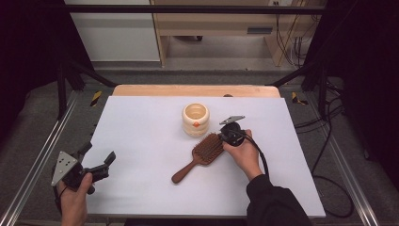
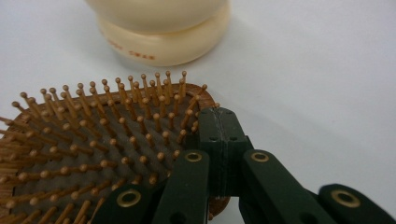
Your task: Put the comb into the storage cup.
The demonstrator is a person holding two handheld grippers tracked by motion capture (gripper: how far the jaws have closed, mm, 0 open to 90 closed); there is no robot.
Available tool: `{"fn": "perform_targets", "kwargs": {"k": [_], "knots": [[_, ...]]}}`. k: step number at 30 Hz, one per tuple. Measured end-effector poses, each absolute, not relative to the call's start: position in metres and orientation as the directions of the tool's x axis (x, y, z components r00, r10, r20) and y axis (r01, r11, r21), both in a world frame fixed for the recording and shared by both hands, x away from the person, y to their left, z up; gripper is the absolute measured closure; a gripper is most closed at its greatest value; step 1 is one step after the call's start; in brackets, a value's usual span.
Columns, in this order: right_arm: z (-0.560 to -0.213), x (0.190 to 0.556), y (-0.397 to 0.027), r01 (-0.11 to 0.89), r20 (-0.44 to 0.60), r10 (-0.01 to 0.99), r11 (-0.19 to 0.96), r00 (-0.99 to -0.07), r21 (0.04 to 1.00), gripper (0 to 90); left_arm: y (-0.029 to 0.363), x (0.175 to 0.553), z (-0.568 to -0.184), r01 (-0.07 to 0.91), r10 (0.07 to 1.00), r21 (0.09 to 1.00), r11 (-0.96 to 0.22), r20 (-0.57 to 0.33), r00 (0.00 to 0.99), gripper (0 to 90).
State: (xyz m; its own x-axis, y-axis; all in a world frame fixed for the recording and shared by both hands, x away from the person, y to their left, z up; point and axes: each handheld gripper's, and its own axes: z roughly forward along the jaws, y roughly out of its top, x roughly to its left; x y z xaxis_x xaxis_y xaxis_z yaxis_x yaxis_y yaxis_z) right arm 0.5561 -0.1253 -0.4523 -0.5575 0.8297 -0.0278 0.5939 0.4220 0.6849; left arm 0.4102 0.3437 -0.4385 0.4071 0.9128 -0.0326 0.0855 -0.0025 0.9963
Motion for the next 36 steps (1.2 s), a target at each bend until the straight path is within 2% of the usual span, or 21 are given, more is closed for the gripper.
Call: {"fn": "perform_targets", "kwargs": {"k": [11, 24, 36], "knots": [[-0.451, 0.525, -0.091, 0.607, 0.014, 0.822, 0.408, -0.569, 0.682, 90.0, 0.343, 0.411, -0.438, 0.089, 0.913, 0.996, -0.005, -0.031, 0.406, 2.8], [-0.455, 0.496, -0.034, 0.561, 0.048, 0.761, 0.433, -0.648, 0.706, 90.0, 0.342, 0.411, -0.438, 0.094, 0.915, 0.995, -0.015, -0.024, 0.402, 2.9], [-0.457, 0.486, -0.027, 0.561, 0.069, 0.755, 0.419, -0.652, 0.714, 90.0, 0.337, 0.412, -0.439, 0.101, 0.912, 0.994, -0.046, 0.001, 0.410, 2.9]]}}
